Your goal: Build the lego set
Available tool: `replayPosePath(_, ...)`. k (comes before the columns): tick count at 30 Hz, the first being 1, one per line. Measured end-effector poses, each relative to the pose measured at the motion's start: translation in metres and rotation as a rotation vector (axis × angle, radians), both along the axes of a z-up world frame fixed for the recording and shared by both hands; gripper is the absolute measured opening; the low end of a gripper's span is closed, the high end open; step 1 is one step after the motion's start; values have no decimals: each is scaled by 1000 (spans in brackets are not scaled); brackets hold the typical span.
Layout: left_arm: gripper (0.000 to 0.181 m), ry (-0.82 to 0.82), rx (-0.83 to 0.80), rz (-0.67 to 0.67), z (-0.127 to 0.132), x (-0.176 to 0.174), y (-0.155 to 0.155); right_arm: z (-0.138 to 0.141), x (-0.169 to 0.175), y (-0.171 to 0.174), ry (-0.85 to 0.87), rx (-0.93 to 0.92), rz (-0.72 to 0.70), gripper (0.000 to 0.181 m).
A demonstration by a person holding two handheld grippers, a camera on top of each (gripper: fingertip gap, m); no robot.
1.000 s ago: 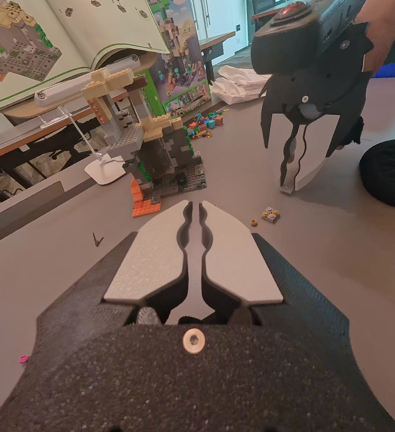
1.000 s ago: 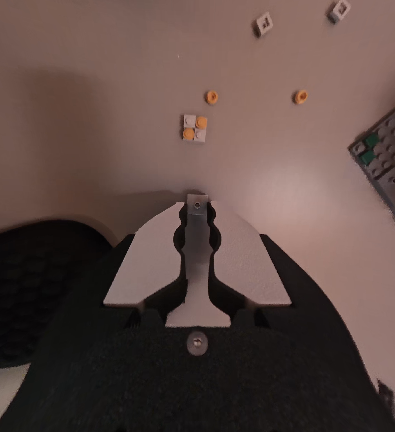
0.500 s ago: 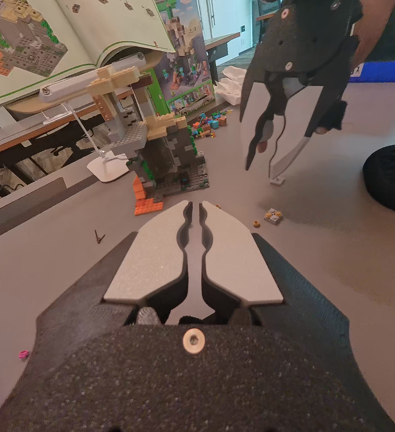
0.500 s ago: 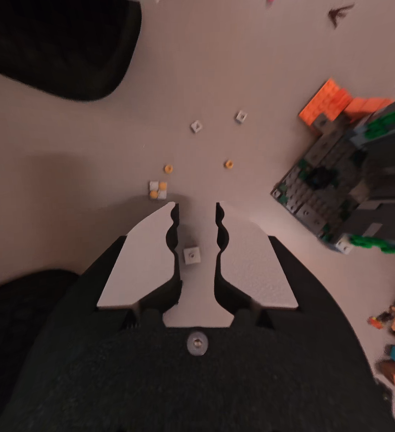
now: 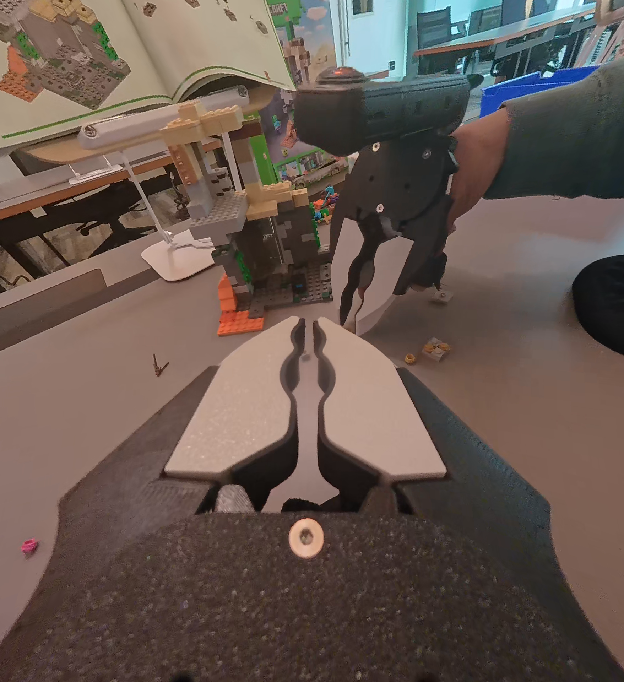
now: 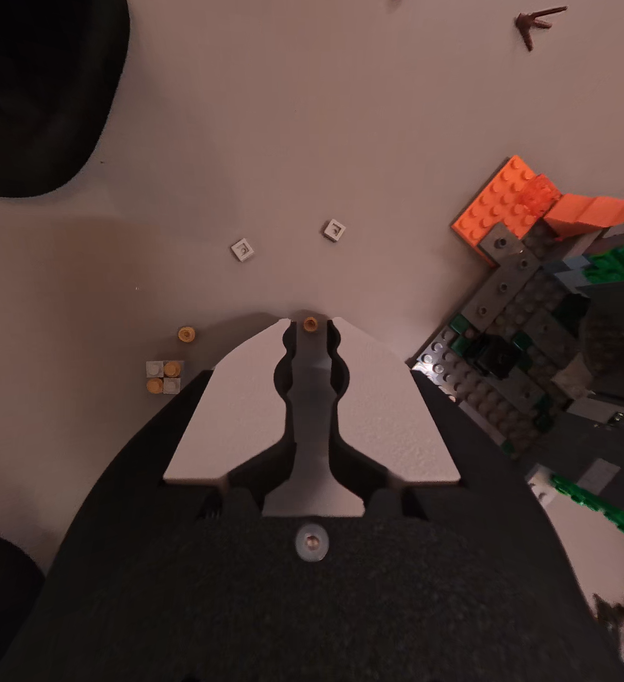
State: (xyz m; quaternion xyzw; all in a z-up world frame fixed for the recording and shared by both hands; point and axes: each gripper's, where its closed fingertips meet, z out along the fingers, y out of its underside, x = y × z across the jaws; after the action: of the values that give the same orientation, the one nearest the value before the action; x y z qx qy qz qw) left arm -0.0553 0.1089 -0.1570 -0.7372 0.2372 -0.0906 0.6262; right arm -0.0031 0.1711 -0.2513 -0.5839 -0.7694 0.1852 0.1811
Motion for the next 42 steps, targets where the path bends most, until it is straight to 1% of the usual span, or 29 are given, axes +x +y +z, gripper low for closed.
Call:
replayPosePath(3, 3, -3, -2, -1, 0, 0, 0, -1, 0, 0, -8, -12, 9, 7)
replayPosePath(7, 3, -7, -3, -1, 0, 0, 0, -1, 0, -3, -15, -23, 27, 7)
replayPosePath(11, 3, -3, 0, -15, 0, 2, -1, 10, 3, -22, 28, -103, 62, 6)
replayPosePath(15, 7, 57, 40, -113, 0, 18, -10, 41, 3, -52, 198, -250, 93, 6)
replayPosePath(17, 9, 105, 86, -177, 2, 31, -17, 64, 4, -66, 318, -337, 96, 6)
replayPosePath(19, 12, 142, 151, -208, 9, 41, -23, 90, 5, -78, 461, -444, 84, 6)
replayPosePath(23, 15, 168, 292, -222, 32, 59, -35, 134, 10, -98, 713, -656, 51, 6)
replayPosePath(27, 13, 185, 415, -200, 52, 68, -45, 157, 16, -115, 843, -789, 57, 6)
replayPosePath(32, 10, 187, 522, -207, 71, 77, -57, 168, 18, -129, 887, -881, 86, 6)
replayPosePath(36, 9, 207, 552, -216, 73, 80, -61, 167, 17, -133, 884, -911, 91, 6)
replayPosePath(42, 7, 245, 551, -230, 69, 82, -61, 162, 19, -133, 847, -971, 104, 6)
